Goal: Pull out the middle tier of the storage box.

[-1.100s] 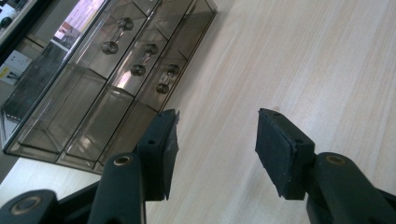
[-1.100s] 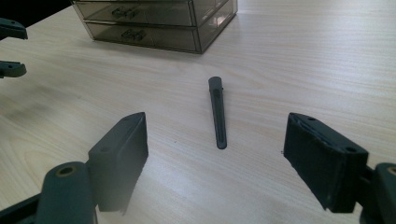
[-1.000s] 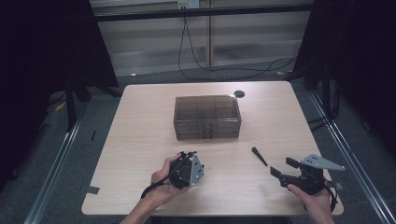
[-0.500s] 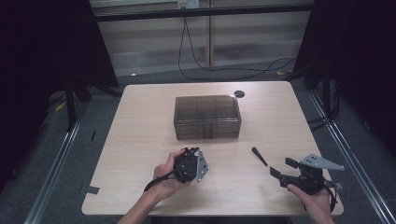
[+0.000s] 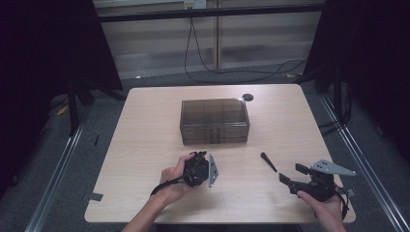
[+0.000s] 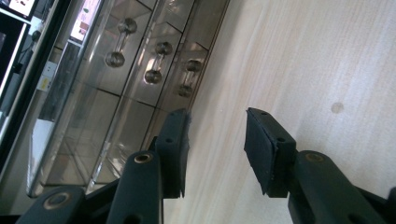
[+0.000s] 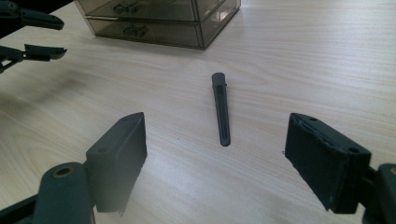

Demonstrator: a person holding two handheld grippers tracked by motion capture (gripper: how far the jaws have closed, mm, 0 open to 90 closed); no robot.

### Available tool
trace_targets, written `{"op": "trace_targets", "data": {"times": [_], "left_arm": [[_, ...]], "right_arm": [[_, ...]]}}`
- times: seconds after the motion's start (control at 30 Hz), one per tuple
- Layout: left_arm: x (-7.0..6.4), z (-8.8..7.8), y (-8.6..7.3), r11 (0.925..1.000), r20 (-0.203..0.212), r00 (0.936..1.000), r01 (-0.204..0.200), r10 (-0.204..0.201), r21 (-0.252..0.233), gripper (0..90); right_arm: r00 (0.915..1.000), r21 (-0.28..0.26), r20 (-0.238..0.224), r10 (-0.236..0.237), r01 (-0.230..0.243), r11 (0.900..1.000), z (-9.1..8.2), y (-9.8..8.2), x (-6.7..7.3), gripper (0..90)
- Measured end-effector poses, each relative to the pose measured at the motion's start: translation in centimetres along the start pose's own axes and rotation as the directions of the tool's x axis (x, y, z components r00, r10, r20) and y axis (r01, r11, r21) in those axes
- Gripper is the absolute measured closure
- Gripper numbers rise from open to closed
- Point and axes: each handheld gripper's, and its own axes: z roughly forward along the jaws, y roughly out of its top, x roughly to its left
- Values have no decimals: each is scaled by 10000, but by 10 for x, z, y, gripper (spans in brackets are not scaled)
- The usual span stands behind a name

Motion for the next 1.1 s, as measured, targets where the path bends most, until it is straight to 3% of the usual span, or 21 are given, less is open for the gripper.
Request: {"op": "trace_targets", "data": {"times": [0.23, 0.3, 0.33, 0.43, 0.53, 0.6, 0.67, 0.73, 0.8, 0.83, 0.87, 0.97, 1.0, 1.1], "left_arm": [[-1, 5, 1, 9999, -314, 9995, -79, 84, 153, 612], [-1, 6, 2, 9989, -535, 9976, -431, 440, 173, 613], [-2, 6, 2, 9993, -513, 9982, -312, 323, 223, 618], [-2, 6, 6, 9967, -873, 9931, -767, 787, 265, 632], [-2, 7, 10, 9958, -1036, 9906, -869, 896, 299, 637], [-4, 9, 13, 9919, -1305, 9835, -1212, 1251, 374, 642], [-4, 9, 14, 9907, -1392, 9811, -1294, 1341, 427, 641], [-5, 10, 15, 9919, -1315, 9836, -1187, 1238, 458, 629], [-6, 12, 18, 9869, -1697, 9725, -1521, 1592, 543, 640], [-6, 12, 18, 9869, -1697, 9725, -1521, 1592, 543, 642], [-6, 13, 19, 9848, -1889, 9668, -1641, 1719, 567, 642], [-9, 17, 20, 9838, -1923, 9654, -1664, 1762, 663, 646], [-9, 18, 20, 9806, -2064, 9589, -1849, 1946, 656, 651], [-9, 23, 19, 9782, -2056, 9572, -1907, 2037, 818, 670]], "right_arm": [[10000, 69, -29, -11, 12, 10000, 0, 0, -1, 204], [10000, 75, -36, 9, -9, 10000, 1, 0, -1, 204], [10000, 73, -46, 11, -10, 10000, 1, 0, 0, 203], [10000, 95, -49, 14, -14, 10000, 1, 0, 0, 202], [10000, 149, -82, -22, 23, 9999, 2, 0, 1, 200], [9999, 130, -104, -58, 60, 9999, 1, 0, 1, 199], [9999, 134, -90, -60, 61, 9999, 1, 0, 1, 198], [10000, 140, -80, -20, 21, 9999, 1, 0, 0, 195], [9999, 161, -123, -67, 69, 9998, 1, 0, 1, 194], [9999, 161, -123, -67, 69, 9998, 1, 0, 1, 194], [9999, 176, -132, -77, 79, 9998, 1, 0, 1, 193], [9999, 182, -136, -69, 71, 9998, 1, 0, 2, 193], [9999, 180, -140, -61, 63, 9998, 1, 0, 1, 193], [9999, 183, -146, -47, 50, 9998, 1, 0, 1, 193]]}}
